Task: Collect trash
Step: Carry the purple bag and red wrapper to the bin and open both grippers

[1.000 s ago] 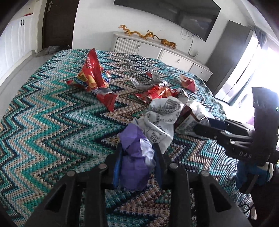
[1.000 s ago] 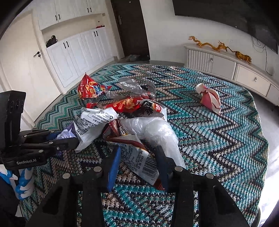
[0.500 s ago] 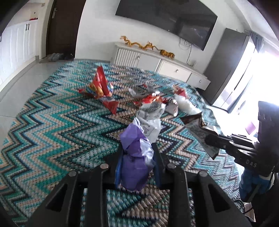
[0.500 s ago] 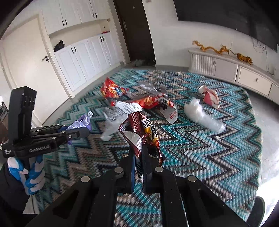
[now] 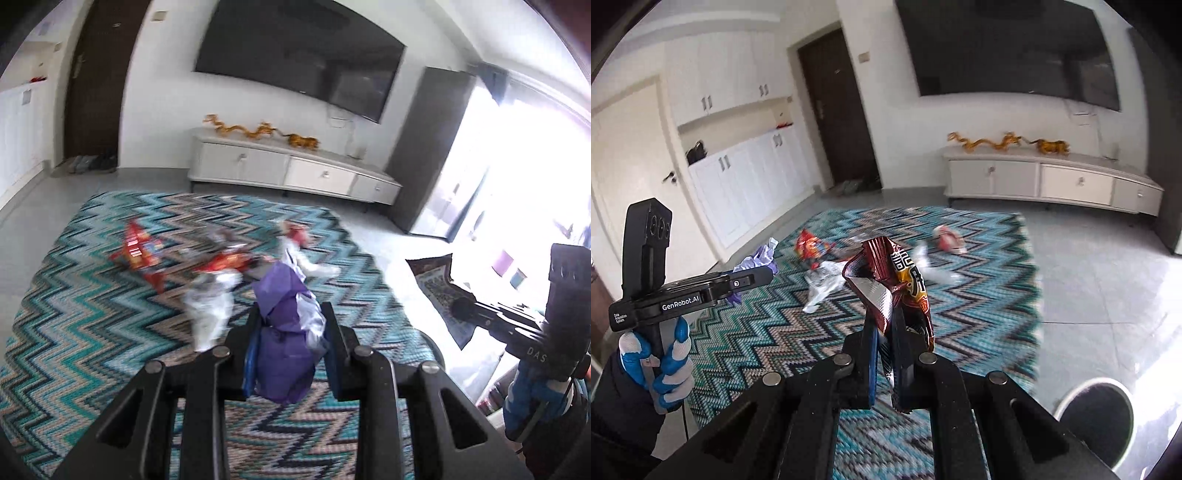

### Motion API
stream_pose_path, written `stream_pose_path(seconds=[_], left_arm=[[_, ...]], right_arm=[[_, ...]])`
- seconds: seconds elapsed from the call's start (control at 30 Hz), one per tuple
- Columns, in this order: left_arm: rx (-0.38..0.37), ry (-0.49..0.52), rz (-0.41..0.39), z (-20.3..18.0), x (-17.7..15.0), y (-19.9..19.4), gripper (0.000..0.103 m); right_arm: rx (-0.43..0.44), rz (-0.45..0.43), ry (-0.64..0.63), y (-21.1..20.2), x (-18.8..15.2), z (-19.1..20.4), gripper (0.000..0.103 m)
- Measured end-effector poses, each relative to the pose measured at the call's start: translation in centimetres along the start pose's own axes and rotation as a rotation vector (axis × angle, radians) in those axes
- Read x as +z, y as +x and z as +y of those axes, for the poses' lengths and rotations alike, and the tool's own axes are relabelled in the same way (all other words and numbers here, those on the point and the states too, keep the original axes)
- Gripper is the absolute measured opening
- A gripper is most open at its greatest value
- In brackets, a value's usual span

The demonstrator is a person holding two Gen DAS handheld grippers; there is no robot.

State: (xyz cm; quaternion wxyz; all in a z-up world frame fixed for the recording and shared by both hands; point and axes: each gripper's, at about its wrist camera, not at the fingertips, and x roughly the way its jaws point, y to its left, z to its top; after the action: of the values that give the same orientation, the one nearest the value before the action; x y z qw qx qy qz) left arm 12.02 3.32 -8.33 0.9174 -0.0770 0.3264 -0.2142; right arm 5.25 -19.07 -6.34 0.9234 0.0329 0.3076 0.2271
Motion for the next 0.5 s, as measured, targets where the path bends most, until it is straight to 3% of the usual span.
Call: stream_pose_path(seconds=[0.23,0.5], left_arm=[[-0.117,0.117,0.056,-8.8,1.8,3.8,0.027],[-0.229,0.231,0.197,-20.1,2.7,12.3,0.027]], right_arm=[[-0.155,-0.056,0.129,-5.0,-1.8,-6.3,0.007],[-0.349,-0.061,0.349,-8.8,-5.6,-16.0,0.007]])
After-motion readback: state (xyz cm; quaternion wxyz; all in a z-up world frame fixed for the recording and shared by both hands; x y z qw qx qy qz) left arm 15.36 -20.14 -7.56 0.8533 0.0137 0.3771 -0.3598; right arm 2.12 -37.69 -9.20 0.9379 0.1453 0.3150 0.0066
